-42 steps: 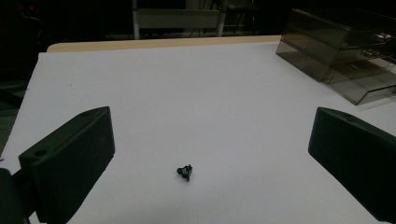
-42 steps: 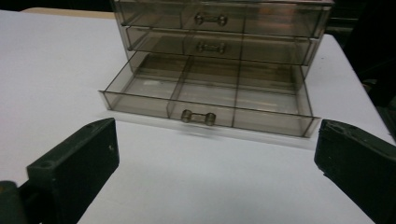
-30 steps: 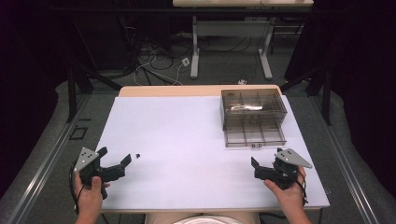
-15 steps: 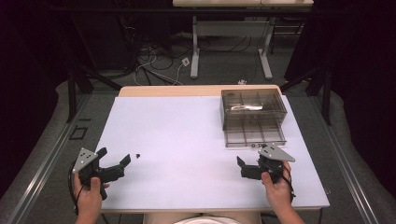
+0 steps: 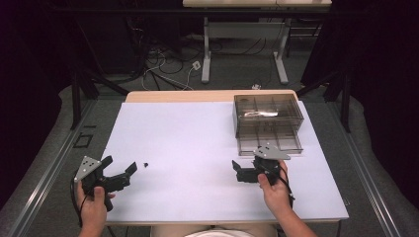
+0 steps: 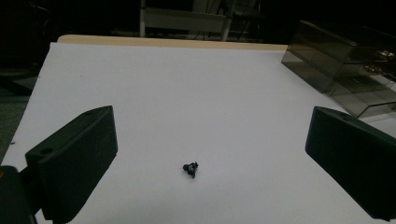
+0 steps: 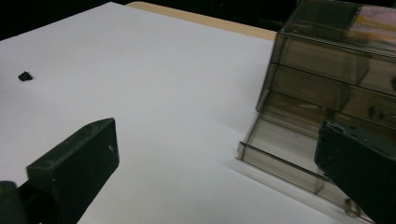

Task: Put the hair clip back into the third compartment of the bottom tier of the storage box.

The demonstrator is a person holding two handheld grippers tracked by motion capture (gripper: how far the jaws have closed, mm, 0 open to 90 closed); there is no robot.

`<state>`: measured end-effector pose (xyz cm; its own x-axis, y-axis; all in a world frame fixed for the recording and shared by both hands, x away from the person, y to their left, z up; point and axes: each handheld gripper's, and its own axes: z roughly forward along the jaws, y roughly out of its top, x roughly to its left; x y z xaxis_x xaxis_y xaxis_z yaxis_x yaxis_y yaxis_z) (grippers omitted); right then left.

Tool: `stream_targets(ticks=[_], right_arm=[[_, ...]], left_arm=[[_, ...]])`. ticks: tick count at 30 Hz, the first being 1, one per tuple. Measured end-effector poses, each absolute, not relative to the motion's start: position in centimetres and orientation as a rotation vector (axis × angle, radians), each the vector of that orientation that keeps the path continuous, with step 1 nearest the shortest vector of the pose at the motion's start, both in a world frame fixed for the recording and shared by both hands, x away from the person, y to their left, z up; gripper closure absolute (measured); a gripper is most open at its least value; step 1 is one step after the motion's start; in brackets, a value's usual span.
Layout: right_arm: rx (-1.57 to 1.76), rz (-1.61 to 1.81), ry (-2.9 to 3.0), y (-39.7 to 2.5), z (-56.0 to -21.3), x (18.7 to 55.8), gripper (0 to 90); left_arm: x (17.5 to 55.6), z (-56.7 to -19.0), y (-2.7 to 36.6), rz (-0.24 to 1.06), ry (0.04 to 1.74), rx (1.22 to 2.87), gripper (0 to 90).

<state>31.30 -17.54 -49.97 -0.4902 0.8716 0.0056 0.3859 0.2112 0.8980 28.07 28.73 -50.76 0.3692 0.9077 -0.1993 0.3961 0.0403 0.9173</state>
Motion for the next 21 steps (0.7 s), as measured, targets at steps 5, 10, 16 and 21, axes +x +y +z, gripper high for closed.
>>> stream_targets(ticks=[5, 10, 16, 21], right_arm=[[1.141, 1.24, 2.021, -15.7, -50.0, 32.1, 0.0], [1.149, 1.267, 2.064, -13.9, -50.1, 33.2, 0.0], [1.109, 1.251, 2.116, -11.7, -50.0, 34.1, 0.0], [1.08, 1.236, 2.144, -9.9, -50.0, 34.6, 0.0]], left_arm=[[28.0, -50.7, 28.8, 0.599, 1.215, 1.546, 2.3], [28.0, -50.7, 29.0, 0.602, 1.224, 1.536, 2.3], [28.1, -50.7, 29.1, 0.606, 1.225, 1.536, 2.3], [28.0, -50.7, 29.1, 0.604, 1.225, 1.538, 2.3]])
